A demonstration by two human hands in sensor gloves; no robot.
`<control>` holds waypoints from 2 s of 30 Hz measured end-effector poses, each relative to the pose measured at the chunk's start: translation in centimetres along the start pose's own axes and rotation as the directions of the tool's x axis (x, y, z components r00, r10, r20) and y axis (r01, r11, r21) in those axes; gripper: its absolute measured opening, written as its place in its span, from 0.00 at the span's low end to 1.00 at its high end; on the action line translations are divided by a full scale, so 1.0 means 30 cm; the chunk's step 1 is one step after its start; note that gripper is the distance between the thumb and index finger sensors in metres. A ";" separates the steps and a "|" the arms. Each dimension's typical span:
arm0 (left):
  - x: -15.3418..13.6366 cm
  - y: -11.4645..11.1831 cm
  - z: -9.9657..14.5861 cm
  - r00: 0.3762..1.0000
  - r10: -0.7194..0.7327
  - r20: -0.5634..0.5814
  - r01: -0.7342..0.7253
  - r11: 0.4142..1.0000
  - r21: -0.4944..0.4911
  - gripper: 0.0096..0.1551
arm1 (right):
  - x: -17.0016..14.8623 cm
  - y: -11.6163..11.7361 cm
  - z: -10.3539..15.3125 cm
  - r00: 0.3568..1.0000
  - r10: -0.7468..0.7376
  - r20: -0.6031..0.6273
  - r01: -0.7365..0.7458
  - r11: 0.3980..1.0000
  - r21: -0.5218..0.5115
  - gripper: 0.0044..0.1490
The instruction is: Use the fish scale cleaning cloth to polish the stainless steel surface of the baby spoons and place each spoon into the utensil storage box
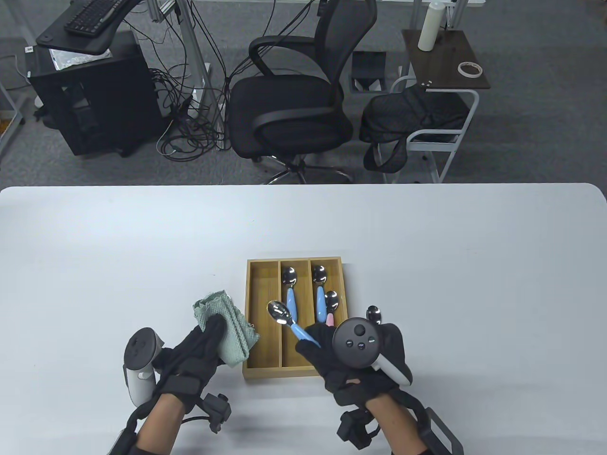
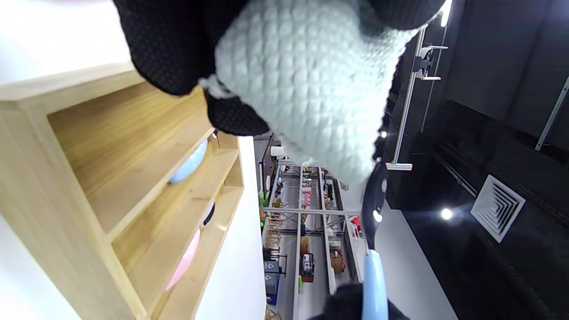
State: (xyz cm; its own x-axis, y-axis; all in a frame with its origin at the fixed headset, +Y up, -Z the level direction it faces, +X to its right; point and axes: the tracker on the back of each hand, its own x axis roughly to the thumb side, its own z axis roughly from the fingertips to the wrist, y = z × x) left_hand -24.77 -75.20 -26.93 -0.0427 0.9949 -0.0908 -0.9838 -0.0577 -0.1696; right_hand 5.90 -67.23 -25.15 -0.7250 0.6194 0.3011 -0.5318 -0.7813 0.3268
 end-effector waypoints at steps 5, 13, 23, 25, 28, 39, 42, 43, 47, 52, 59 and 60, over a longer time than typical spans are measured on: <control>0.005 -0.013 -0.006 1.000 0.018 0.025 -0.017 0.998 -0.057 0.35 | -0.021 0.076 0.027 0.999 -0.017 0.034 0.016 1.000 0.025 0.29; 0.002 -0.067 -0.006 0.999 -0.013 0.034 0.017 0.990 -0.137 0.35 | -0.021 0.107 0.042 0.998 0.009 0.061 -0.012 0.999 0.040 0.29; 0.023 -0.177 0.009 0.898 -0.416 0.144 0.431 0.897 -0.094 0.35 | -0.010 0.157 0.061 0.989 0.087 0.120 -0.089 0.996 0.012 0.29; 0.032 -0.177 0.019 0.874 -0.455 0.168 0.468 0.883 -0.043 0.34 | -0.008 0.157 0.060 0.989 0.087 0.121 -0.088 0.996 0.001 0.29; 0.038 -0.187 0.029 0.883 -0.438 0.171 0.451 0.891 -0.047 0.33 | -0.009 0.154 0.065 0.986 0.117 0.118 -0.115 0.993 -0.022 0.29; 0.025 -0.185 0.015 0.979 -0.192 0.074 0.205 0.936 -0.286 0.30 | -0.031 0.138 0.058 0.987 0.125 0.102 -0.121 0.992 -0.047 0.29; 0.022 -0.186 0.014 0.969 -0.236 0.074 0.247 0.932 -0.265 0.29 | -0.038 0.148 0.053 0.989 0.108 0.099 -0.108 0.994 -0.009 0.29; 0.023 -0.184 0.016 0.962 -0.261 0.079 0.273 0.931 -0.243 0.30 | -0.036 0.154 0.052 0.989 0.109 0.103 -0.109 0.994 0.001 0.29; 0.041 -0.183 0.028 0.928 -0.347 0.134 0.367 0.912 -0.181 0.33 | -0.027 0.165 0.052 0.989 0.088 0.118 -0.093 0.995 0.034 0.28; 0.047 -0.191 0.036 0.887 -0.434 0.156 0.451 0.887 -0.100 0.34 | -0.031 0.169 0.048 0.990 0.077 0.115 -0.083 0.995 0.052 0.28; 0.056 -0.209 0.053 0.846 -0.494 0.200 0.510 0.860 -0.031 0.32 | -0.038 0.167 0.044 0.991 0.082 0.102 -0.087 0.995 0.043 0.29; 0.054 -0.210 0.051 0.866 -0.464 0.189 0.479 0.876 -0.046 0.32 | -0.038 0.167 0.043 0.992 0.081 0.100 -0.086 0.995 0.042 0.29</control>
State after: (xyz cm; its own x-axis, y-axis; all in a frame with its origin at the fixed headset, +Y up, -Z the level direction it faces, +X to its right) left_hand -18.92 -73.10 -24.50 0.3863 0.9035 0.1858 -0.8747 0.4227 -0.2371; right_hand 4.63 -71.76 -22.71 -0.7182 0.5586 0.4150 -0.4490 -0.8276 0.3369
